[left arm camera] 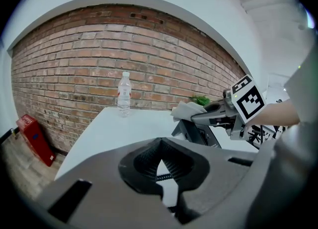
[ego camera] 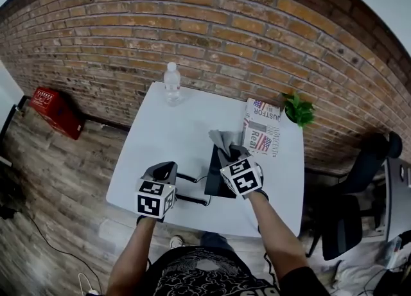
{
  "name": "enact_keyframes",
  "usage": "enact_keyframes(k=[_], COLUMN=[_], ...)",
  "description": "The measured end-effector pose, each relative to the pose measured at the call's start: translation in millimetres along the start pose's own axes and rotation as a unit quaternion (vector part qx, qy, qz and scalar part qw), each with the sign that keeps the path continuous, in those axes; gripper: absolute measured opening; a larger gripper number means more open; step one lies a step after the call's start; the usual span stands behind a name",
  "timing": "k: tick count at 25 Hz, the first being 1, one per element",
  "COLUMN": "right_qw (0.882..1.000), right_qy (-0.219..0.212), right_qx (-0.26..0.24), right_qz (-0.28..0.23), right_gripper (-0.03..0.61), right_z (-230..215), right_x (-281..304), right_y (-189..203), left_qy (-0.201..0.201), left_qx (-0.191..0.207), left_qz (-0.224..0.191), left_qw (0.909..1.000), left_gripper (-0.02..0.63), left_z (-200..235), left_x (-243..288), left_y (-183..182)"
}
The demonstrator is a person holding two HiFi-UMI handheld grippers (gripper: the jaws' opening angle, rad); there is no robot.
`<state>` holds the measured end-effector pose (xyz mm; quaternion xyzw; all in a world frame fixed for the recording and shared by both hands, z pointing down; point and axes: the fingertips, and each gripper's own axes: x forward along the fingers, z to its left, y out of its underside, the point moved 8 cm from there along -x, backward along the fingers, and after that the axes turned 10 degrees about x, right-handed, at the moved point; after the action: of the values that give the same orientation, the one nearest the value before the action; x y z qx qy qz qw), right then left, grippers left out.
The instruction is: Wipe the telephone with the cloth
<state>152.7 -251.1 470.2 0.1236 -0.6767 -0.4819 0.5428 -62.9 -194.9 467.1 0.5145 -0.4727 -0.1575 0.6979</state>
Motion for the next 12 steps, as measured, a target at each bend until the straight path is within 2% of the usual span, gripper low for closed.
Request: enact_keyframes(k=[12], right_qw=[1.000], right_qy=[-0.016], right_qx=[0.016], right_qz=[0.018], right_gripper=[0.011], right_z=[12.7], right_x=[3.8], right_y=[18.8], left_qy=[0.008], left_qx=[-0.002], left_qz=[0.008], left_qw=[0.9999], left_gripper=[0.006], left_z=[-6.2], left_x=[-6.3], left_y=[11.2])
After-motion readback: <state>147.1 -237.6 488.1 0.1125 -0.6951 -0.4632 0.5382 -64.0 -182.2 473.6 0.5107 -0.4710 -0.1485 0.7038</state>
